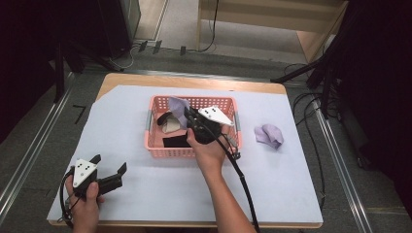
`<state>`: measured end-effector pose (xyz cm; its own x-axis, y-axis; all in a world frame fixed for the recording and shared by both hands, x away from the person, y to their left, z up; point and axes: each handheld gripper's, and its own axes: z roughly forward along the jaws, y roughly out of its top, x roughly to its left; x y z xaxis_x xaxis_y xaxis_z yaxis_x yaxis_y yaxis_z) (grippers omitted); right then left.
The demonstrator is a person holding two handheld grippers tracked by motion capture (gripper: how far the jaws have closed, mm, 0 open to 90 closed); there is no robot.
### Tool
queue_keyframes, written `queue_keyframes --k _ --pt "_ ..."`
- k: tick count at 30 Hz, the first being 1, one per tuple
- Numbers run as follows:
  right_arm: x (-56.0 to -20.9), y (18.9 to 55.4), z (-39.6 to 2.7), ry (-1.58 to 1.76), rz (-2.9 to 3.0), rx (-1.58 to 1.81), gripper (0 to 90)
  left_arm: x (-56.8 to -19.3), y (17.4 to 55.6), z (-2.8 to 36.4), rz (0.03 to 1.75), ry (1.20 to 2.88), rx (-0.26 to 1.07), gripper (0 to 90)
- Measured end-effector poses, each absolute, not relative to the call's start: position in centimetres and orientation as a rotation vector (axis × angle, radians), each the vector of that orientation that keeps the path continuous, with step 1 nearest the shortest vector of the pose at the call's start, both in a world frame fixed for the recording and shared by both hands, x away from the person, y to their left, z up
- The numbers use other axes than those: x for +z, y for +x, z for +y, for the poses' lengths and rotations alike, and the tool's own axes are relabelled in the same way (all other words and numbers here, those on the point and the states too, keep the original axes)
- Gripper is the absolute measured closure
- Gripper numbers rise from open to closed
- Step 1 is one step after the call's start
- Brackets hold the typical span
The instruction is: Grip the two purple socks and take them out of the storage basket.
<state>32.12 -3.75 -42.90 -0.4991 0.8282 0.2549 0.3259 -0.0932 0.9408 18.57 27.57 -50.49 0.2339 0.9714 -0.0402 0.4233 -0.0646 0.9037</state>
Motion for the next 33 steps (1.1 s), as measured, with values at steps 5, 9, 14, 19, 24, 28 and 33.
queue_keyframes --k 5,9,14,19,24,28,33 --pt "-42.4 32.1 -5.0 1.189 1.701 1.607 87.5 -50.5 18.6 27.6 1.324 1.636 0.793 8.3" --pt "-41.9 32.1 -6.2 1.176 1.637 1.601 87.5 -50.5 18.6 27.6 1.324 1.636 0.792 8.2" --pt "-41.5 32.1 -7.7 1.176 1.583 1.591 87.4 -50.5 18.6 27.6 1.325 1.634 0.793 8.3" --pt "-41.1 32.1 -10.1 1.191 1.512 1.568 87.4 -50.5 18.6 27.6 1.323 1.632 0.795 8.3" --pt "-40.7 32.1 -11.9 1.196 1.468 1.538 87.3 -50.5 18.6 27.6 1.322 1.633 0.796 8.3" --pt "-40.6 32.1 -13.2 1.203 1.439 1.531 87.4 -50.5 18.6 27.6 1.321 1.635 0.795 8.3" --pt "-40.5 32.0 -15.4 1.227 1.392 1.513 87.4 -50.5 18.6 27.6 1.321 1.635 0.796 8.2"
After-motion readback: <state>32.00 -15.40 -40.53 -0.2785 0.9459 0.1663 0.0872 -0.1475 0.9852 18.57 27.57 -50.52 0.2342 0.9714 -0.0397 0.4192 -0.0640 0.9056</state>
